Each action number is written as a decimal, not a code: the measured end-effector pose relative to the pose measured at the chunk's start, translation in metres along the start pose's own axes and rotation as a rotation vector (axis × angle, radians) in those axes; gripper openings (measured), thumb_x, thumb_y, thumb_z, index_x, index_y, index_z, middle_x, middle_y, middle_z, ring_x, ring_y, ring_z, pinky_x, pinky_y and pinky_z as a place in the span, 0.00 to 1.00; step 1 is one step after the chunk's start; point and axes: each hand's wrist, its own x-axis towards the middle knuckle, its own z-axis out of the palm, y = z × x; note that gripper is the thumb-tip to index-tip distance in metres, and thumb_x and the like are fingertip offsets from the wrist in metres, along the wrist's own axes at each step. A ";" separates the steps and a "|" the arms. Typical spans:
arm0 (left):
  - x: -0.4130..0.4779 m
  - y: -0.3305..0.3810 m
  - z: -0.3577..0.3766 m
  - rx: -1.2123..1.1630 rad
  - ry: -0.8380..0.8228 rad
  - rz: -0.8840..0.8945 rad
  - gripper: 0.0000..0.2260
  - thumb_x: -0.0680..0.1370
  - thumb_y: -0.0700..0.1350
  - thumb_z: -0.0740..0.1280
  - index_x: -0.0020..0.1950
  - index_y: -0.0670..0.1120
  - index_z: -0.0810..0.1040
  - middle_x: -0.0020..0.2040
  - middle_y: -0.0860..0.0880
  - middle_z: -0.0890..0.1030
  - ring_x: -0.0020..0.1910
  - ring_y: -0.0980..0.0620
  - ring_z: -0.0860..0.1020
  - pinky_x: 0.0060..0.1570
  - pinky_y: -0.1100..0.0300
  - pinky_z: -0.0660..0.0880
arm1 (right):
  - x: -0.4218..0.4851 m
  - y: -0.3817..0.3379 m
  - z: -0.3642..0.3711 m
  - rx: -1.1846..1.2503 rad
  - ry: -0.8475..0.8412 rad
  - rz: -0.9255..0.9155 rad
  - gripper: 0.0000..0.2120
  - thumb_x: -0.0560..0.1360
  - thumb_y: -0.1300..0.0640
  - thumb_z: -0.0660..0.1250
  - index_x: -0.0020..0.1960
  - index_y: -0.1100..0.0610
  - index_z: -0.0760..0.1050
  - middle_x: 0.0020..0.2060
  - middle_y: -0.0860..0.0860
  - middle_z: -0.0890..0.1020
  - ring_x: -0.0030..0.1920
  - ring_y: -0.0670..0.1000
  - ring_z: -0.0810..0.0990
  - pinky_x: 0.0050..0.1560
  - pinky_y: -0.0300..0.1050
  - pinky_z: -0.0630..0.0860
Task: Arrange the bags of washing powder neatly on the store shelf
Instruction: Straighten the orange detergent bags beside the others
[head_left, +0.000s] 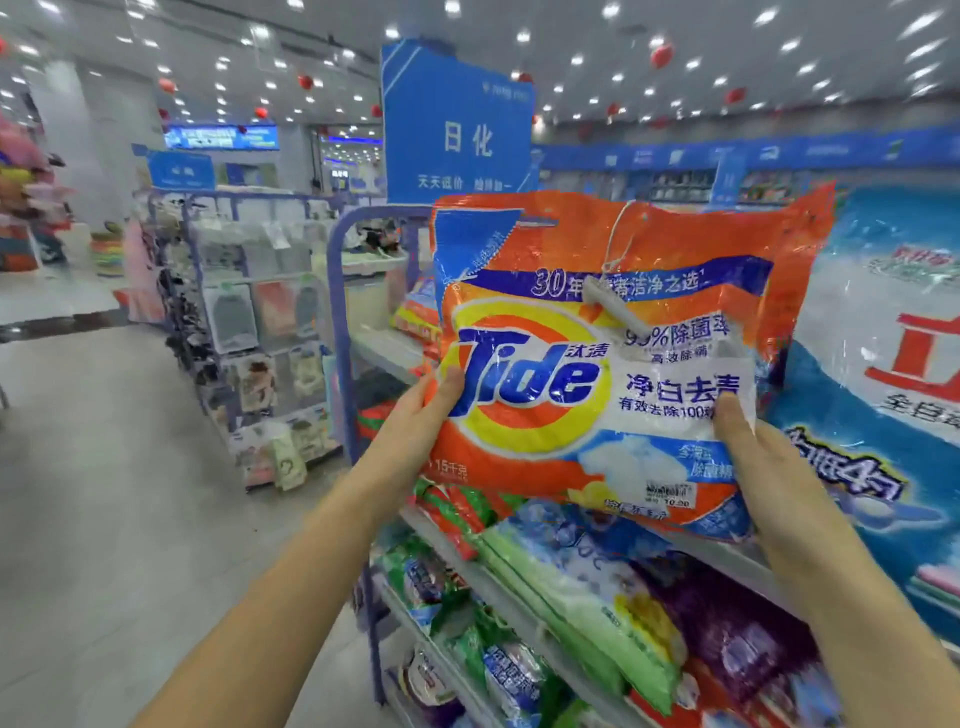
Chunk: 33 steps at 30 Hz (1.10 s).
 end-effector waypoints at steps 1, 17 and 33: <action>0.026 0.001 0.002 -0.027 -0.055 0.002 0.23 0.66 0.61 0.62 0.57 0.52 0.75 0.45 0.53 0.85 0.43 0.54 0.83 0.42 0.58 0.80 | 0.011 -0.006 0.001 -0.047 0.058 -0.041 0.15 0.78 0.45 0.54 0.45 0.52 0.75 0.32 0.42 0.83 0.28 0.41 0.80 0.24 0.27 0.71; 0.209 -0.038 0.063 -0.198 -0.667 -0.068 0.16 0.71 0.42 0.69 0.58 0.47 0.73 0.50 0.47 0.80 0.44 0.54 0.81 0.53 0.56 0.74 | 0.066 0.004 0.015 -0.335 0.460 -0.027 0.08 0.79 0.61 0.58 0.50 0.52 0.75 0.41 0.40 0.80 0.42 0.36 0.80 0.40 0.28 0.73; 0.182 -0.044 0.081 0.195 -0.379 0.201 0.31 0.77 0.61 0.56 0.74 0.44 0.56 0.70 0.48 0.69 0.69 0.45 0.67 0.66 0.51 0.63 | 0.109 -0.003 0.037 -0.375 0.908 -0.138 0.12 0.76 0.53 0.62 0.59 0.54 0.72 0.52 0.48 0.78 0.53 0.48 0.76 0.52 0.45 0.71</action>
